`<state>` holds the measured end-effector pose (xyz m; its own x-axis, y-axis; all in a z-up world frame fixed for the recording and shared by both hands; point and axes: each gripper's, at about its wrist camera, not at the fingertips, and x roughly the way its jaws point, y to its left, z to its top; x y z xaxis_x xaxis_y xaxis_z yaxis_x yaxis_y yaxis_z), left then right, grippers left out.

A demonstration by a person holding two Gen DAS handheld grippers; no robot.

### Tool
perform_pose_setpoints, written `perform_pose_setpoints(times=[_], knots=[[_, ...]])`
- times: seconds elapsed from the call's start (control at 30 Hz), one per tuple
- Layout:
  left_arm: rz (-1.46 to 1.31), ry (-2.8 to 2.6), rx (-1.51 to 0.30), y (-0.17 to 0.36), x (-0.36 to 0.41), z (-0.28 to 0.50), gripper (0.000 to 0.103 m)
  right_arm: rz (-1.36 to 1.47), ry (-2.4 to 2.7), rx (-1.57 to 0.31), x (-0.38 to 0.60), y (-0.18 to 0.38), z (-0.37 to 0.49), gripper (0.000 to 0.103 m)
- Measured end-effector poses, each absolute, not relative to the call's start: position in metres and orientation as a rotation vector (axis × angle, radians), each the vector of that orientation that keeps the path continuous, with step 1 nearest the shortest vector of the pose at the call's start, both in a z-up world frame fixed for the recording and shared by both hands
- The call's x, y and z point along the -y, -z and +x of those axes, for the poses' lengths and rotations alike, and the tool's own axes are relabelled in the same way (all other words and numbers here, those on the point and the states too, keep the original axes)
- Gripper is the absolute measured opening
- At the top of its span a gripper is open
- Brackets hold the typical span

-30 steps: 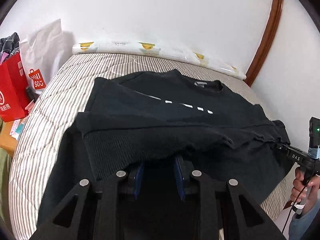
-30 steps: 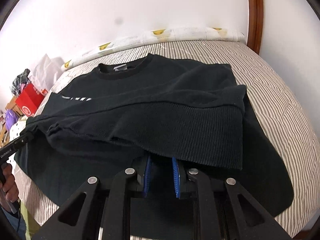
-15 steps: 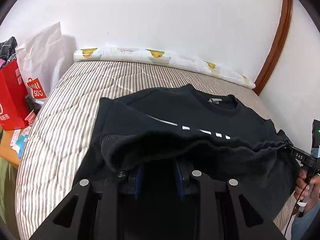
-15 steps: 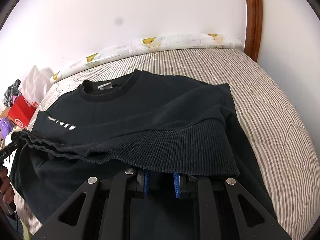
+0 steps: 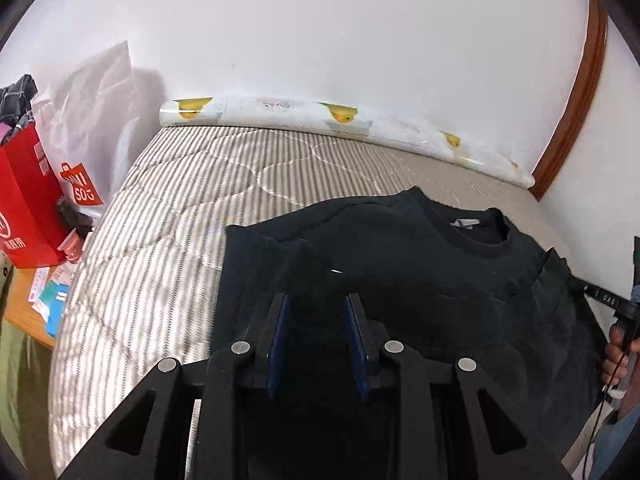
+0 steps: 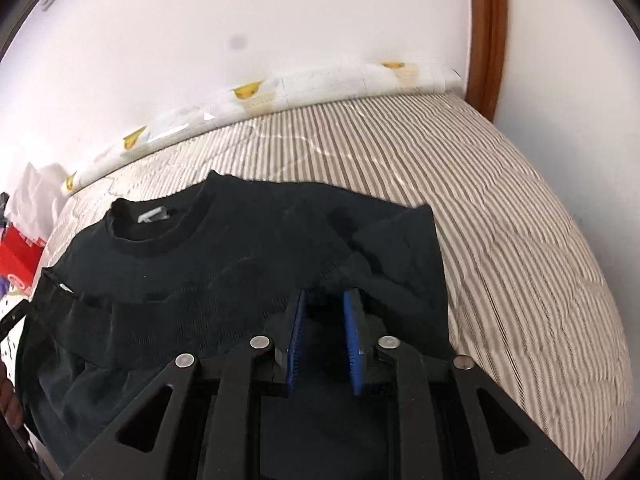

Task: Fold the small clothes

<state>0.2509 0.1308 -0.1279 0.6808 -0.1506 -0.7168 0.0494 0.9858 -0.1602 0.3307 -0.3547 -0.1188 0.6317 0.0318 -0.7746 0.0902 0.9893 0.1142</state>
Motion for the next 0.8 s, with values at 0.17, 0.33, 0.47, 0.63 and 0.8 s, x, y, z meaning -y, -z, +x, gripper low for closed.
perform_pose_setpoints(times=[0.17, 0.33, 0.47, 0.63, 0.8], knots=[[-0.098, 0.131, -0.85, 0.129, -0.136, 0.263, 0.038, 0.045, 0.079, -0.844, 0.354, 0.111, 0.336, 0.042], [-0.034, 0.151, -0.877, 0.133, -0.129, 0.278, 0.038, 0.066, 0.066, -0.868, 0.364, 0.115, 0.349, 0.045], [0.0, 0.143, -0.917, 0.145, -0.122, 0.291, 0.038, 0.067, 0.047, -0.908, 0.364, 0.127, 0.359, 0.045], [0.002, 0.106, -0.911, 0.152, -0.124, 0.293, 0.01, 0.035, 0.013, -0.923, 0.356, 0.135, 0.364, 0.027], [-0.092, 0.105, -0.813, 0.131, -0.138, 0.283, 0.007, 0.017, -0.017, -0.867, 0.353, 0.123, 0.36, 0.017]])
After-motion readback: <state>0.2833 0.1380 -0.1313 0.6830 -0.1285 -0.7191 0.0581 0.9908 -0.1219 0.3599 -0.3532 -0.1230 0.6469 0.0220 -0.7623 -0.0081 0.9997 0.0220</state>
